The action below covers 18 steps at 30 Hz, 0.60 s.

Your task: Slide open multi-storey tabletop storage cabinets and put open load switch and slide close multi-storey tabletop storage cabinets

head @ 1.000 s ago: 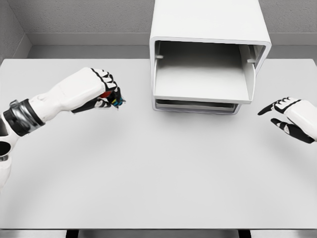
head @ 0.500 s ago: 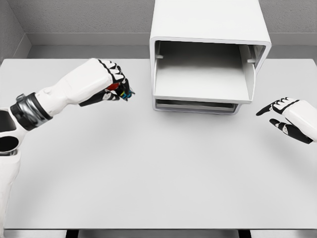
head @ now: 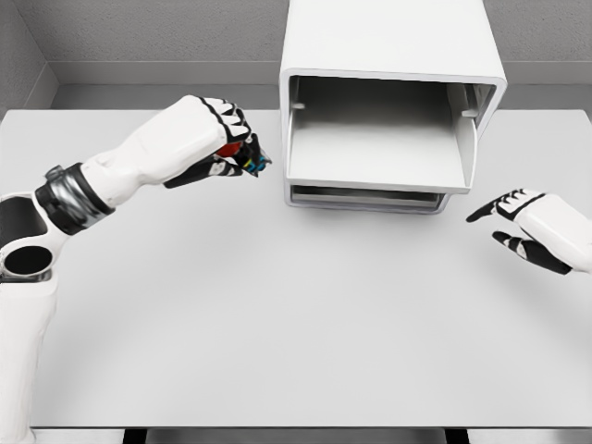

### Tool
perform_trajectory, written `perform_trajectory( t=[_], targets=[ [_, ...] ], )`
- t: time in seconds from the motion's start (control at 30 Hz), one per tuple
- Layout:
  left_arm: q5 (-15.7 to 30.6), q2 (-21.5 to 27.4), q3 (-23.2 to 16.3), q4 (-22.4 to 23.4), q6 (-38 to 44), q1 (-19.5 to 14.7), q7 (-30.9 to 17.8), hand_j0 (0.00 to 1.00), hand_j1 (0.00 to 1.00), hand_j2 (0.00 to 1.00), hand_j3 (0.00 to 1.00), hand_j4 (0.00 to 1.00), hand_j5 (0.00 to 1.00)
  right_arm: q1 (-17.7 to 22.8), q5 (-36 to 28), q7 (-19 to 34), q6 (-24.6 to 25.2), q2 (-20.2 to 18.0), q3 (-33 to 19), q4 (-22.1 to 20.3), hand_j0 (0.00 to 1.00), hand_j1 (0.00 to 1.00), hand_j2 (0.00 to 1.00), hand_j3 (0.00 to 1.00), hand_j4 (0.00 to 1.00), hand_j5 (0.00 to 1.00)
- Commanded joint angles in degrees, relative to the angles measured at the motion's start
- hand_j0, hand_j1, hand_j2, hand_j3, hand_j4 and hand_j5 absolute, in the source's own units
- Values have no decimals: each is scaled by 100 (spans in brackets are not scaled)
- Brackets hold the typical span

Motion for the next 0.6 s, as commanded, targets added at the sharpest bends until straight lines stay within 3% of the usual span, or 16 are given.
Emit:
perform_trajectory(
  t=[0.0, 0.27, 0.57],
  targets=[
    [27, -109, -21, 0, 18, 9, 5, 33, 33, 33, 33, 33, 33, 0, -44, -3, 11, -1, 17, -5, 62, 62, 62, 62, 62, 62],
    [-52, -390, -179, 0, 18, -105, 5, 33, 33, 33, 33, 33, 33, 88, -35, -38, 11, 51, 35, 47, 61, 61, 61, 61, 61, 61],
    [-456, -873, -258, 0, 18, -211, 5, 34, 34, 34, 34, 34, 34, 105, -35, -12, 11, 69, 26, 83, 62, 62, 62, 62, 62, 62]
  ],
)
